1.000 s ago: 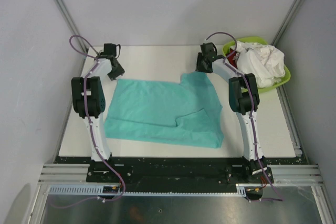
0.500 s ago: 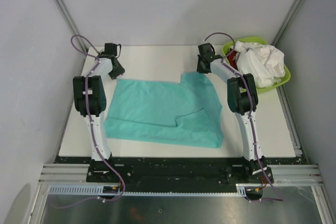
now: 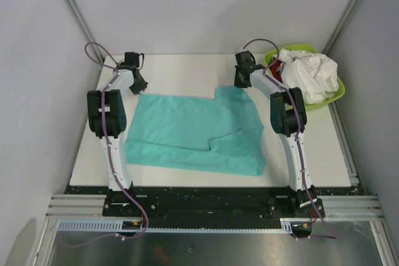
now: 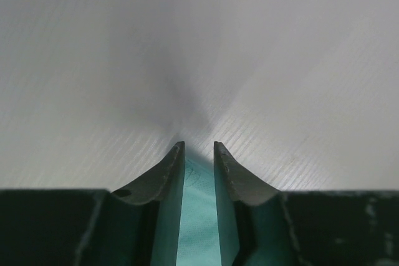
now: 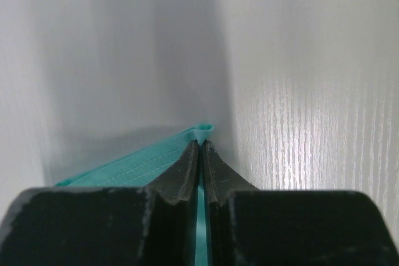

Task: Fold and stack the t-shirts
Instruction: Grap the side of the flattened tshirt furthest away from the robot with both arms

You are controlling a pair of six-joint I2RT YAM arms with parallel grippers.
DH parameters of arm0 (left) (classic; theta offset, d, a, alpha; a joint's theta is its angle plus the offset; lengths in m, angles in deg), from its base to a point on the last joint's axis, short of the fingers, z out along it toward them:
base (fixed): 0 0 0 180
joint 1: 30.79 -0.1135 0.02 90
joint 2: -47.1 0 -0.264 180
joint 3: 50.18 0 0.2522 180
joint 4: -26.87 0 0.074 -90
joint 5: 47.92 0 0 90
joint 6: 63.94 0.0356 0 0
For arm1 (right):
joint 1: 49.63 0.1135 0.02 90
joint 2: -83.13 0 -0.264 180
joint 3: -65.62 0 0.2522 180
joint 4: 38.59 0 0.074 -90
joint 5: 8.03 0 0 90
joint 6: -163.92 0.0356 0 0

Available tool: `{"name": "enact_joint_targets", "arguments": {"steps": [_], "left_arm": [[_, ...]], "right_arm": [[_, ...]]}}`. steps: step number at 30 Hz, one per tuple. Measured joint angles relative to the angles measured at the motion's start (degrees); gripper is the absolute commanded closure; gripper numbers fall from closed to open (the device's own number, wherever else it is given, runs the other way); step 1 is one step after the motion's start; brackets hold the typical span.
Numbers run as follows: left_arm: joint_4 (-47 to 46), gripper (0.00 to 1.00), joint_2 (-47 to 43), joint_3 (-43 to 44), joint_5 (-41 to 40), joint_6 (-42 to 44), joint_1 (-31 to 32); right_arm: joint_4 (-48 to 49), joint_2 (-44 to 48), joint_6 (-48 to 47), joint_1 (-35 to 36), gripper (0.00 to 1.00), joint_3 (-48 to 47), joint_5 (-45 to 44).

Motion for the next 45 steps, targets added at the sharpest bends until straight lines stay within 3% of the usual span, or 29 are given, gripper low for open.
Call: {"name": "enact_joint_targets", "arguments": {"steps": [10, 21, 30, 45], "left_arm": [[-0.2, 0.65, -0.2, -2.7, -1.4, 0.0, 0.0], [-0.3, 0.93, -0.3, -3.0, -1.4, 0.1, -0.1], [-0.4, 1.0, -0.3, -2.8, -0.9, 1.7, -0.1], [-3.5, 1.0, -9.5, -8.2, 0.8, 2.5, -0.1]], "right_arm": [[-2.7, 1.4, 0.0, 0.0, 0.93, 0.0, 0.0], [-3.4, 2.6, 0.0, -0.1, 0.95, 0.0, 0.0], [-4.9, 7.4, 0.0, 0.0, 0.98, 0.4, -0.1], [-1.2, 30.0, 3.8, 1.2, 1.0, 22.4, 0.2]]}}
